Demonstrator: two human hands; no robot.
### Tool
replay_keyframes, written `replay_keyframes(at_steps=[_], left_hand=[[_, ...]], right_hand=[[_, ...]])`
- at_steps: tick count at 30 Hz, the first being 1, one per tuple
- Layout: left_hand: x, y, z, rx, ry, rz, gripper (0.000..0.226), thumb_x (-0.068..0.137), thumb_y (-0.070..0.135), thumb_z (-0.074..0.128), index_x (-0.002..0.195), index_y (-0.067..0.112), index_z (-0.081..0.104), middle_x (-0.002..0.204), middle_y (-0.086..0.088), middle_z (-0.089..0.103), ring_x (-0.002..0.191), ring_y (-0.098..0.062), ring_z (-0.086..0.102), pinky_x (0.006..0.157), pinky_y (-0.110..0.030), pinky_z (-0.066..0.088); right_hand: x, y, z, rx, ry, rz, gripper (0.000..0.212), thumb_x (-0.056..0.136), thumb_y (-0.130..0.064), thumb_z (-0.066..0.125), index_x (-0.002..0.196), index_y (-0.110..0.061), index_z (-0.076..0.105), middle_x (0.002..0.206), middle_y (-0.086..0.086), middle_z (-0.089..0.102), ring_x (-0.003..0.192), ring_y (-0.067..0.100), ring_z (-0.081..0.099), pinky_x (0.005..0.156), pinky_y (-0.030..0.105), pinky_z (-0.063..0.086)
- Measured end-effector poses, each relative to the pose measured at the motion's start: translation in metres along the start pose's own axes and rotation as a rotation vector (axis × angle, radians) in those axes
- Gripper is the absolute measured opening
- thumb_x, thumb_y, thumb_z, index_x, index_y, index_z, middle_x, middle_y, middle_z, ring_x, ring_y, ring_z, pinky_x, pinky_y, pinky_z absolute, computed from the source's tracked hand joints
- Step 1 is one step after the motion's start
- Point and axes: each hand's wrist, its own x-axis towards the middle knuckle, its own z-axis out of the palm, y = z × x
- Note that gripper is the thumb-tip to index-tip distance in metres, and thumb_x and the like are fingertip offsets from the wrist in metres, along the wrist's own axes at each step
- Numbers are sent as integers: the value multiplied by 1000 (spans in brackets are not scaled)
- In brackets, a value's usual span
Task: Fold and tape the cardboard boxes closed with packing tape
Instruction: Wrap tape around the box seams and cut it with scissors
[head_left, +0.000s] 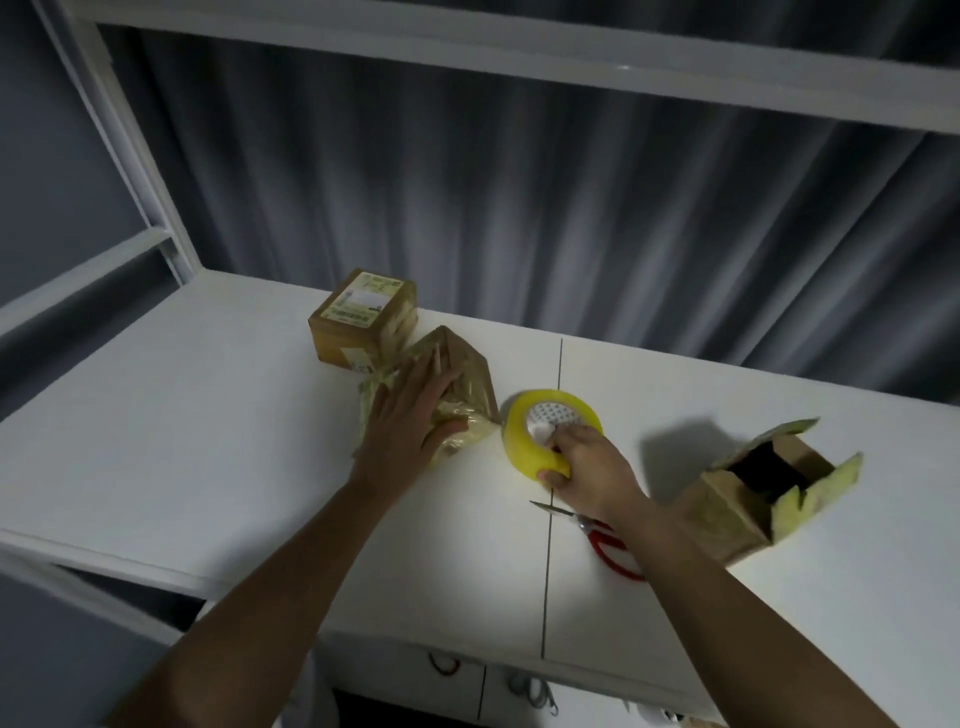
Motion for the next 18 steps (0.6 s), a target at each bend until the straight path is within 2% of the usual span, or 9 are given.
replay_keyframes(at_steps=[3,5,7,9,10,13,15,18], left_hand=[[4,1,3,12,17,-1,65,90,58,37,142,19,33,148,-13,37,136,-35,34,108,-55,31],[5,-2,5,29,15,-7,64,89,56,40,142,19,34,149,-13,36,136,-36,35,106,-56,33],[9,-5,6,44,5,-5,65,89,56,40,142,21,32,150,-12,33,135,-36,35,105,-57,34],[13,-9,7,50,-3,-4,64,88,55,42,143,24,31,151,-11,32,135,-36,35,103,-58,35],[14,-9,8,59,-9,-4,64,89,54,43,143,24,30,151,-10,31,135,-35,35,103,-58,35],[16,-11,10,77,-22,-11,64,88,55,40,145,26,28,152,-9,31,135,-35,35,102,-59,36],[15,-10,11,79,-22,-22,64,87,55,38,144,26,28,151,-9,33,134,-36,36,101,-60,36],[13,-8,11,118,-19,-18,61,86,53,41,142,31,26,152,-9,30,135,-38,34,99,-61,37]], right_hand=[[-26,4,-4,167,127,48,44,78,-22,68,118,-11,54,123,7,47,119,26,39,95,33,38],[-52,9,0,98,192,145,35,77,-19,63,108,-6,53,110,11,49,106,30,45,83,37,42],[-73,13,12,-36,132,232,45,77,-26,64,113,-1,53,108,16,53,103,36,51,82,39,44],[-84,16,23,-115,-10,287,61,82,-35,60,130,-1,46,120,16,53,112,35,51,94,37,39],[-85,17,24,-130,-46,299,61,87,-37,55,135,-4,41,126,14,51,116,32,49,98,34,36],[-85,17,13,-207,-68,257,49,95,-41,44,130,-7,46,127,12,52,115,27,51,92,29,39],[-88,14,5,-204,-58,177,44,96,-39,44,127,-7,47,124,11,54,111,26,54,84,30,41],[-95,3,-4,31,20,98,39,97,-39,47,120,-8,49,114,10,61,101,28,58,72,32,42]])
